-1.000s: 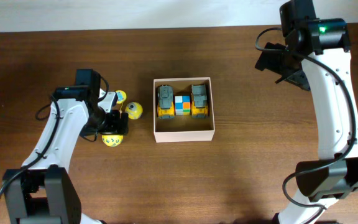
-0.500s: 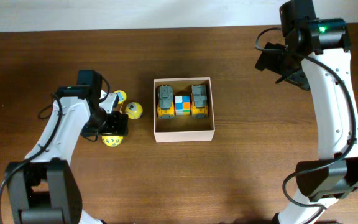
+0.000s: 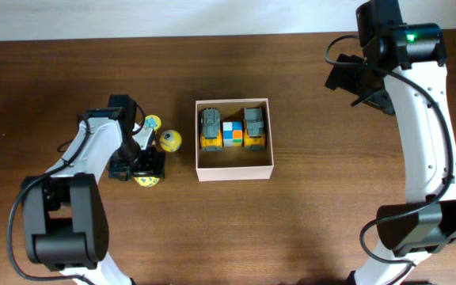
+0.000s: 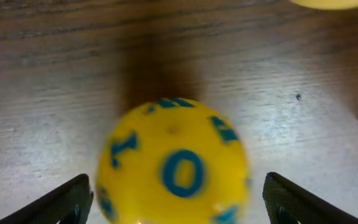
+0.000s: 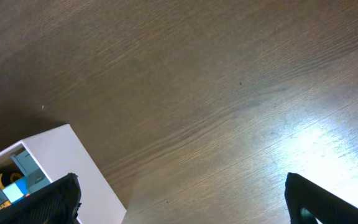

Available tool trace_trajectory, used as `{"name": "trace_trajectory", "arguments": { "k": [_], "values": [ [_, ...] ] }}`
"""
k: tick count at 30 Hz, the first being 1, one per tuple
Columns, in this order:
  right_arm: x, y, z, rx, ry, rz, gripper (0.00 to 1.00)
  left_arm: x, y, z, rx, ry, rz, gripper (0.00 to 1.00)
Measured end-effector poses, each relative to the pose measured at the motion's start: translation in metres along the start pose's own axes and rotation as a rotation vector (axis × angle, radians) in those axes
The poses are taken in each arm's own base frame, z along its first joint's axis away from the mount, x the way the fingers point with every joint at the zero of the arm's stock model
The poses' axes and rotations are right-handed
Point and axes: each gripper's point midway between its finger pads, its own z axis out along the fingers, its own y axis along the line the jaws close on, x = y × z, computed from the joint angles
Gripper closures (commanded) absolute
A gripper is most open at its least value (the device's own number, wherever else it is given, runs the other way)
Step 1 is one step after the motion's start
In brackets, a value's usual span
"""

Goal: Pack container
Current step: 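Move the left gripper to the yellow letter ball and grasp it, then carry the letter ball with the left gripper into the box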

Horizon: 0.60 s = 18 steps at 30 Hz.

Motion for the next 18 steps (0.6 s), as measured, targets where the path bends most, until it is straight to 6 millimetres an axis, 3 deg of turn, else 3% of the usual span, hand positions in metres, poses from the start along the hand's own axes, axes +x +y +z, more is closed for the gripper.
{"name": "trace_trajectory", "arguments": {
  "k": [3, 12, 18],
  "values": [
    [0.0000, 0.0000, 0.0000, 0.000, 0.000, 0.000, 0.01, -0.0014, 0.0016, 0.0030, -0.007, 0.002, 0.004, 0.23],
    [0.0000, 0.0000, 0.0000, 0.000, 0.000, 0.000, 0.01, -0.0039, 0.0024, 0.0032, -0.011, -0.008, 0.007, 0.53],
    [0.0000, 0.0000, 0.0002, 0.000, 0.000, -0.001, 0.01, -0.0050, 0.0026, 0.0032, -0.012, -0.012, 0.009, 0.57]
  ]
}}
